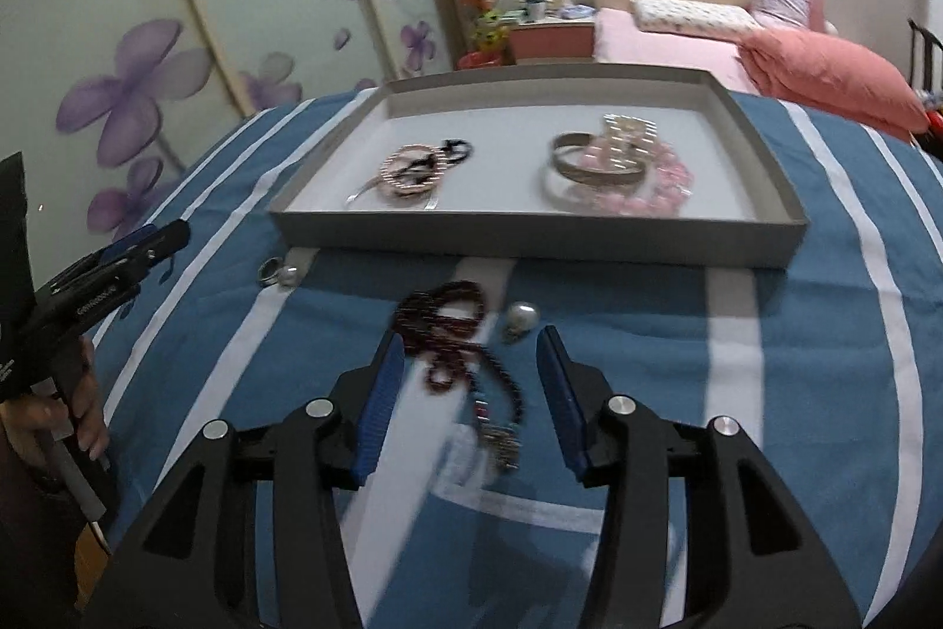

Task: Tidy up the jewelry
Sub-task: 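Lower the right tool and close it on the dark red beaded strand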

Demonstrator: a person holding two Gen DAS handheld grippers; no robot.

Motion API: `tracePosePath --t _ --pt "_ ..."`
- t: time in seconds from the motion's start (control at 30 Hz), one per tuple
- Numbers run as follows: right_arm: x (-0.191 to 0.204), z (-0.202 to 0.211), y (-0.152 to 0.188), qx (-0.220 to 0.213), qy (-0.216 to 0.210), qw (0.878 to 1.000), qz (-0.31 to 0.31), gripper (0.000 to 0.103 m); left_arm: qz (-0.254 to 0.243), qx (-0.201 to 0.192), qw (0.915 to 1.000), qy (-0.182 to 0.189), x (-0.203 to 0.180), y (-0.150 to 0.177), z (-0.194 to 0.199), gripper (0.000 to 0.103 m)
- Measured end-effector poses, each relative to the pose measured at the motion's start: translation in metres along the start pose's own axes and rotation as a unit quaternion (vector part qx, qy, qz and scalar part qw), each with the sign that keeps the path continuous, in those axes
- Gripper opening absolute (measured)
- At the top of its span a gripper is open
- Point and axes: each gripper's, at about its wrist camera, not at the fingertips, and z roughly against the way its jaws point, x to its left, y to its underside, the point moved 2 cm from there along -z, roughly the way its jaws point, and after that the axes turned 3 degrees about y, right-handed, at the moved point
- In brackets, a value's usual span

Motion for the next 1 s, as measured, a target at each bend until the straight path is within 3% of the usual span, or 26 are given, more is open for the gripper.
tracePosePath --t 0.3,0.43,0.53,0.57,0.63,0.73,1.0 --pt "0.032 -0.033 -0.013 0.015 0.015 0.997 0.069 0.049 0.000 0.001 1.0000 0.002 -0.002 0.002 0.003 0.061" --pt "0.034 -0.041 -0.013 0.021 0.039 0.995 0.091 0.066 0.002 0.004 1.0000 0.001 -0.001 0.004 0.003 0.061" --pt "0.031 -0.048 -0.008 0.049 0.038 0.994 0.089 0.066 -0.002 0.006 1.0000 0.003 -0.003 0.005 0.001 0.061" --pt "0.030 -0.049 -0.007 0.054 0.036 0.994 0.088 0.064 -0.004 0.007 1.0000 0.003 -0.004 0.005 0.001 0.061" --pt "0.029 -0.045 -0.006 0.048 0.040 0.994 0.094 0.040 -0.009 0.010 0.9999 0.006 -0.006 0.006 0.000 0.061" --pt "0.026 -0.039 -0.001 0.048 0.028 0.994 0.090 0.014 -0.014 0.017 0.9997 0.009 -0.009 0.007 -0.003 0.061" --pt "0.022 -0.022 0.016 0.051 0.020 0.995 0.083 0.010 -0.038 0.037 0.9983 0.022 -0.021 0.012 -0.009 0.061"
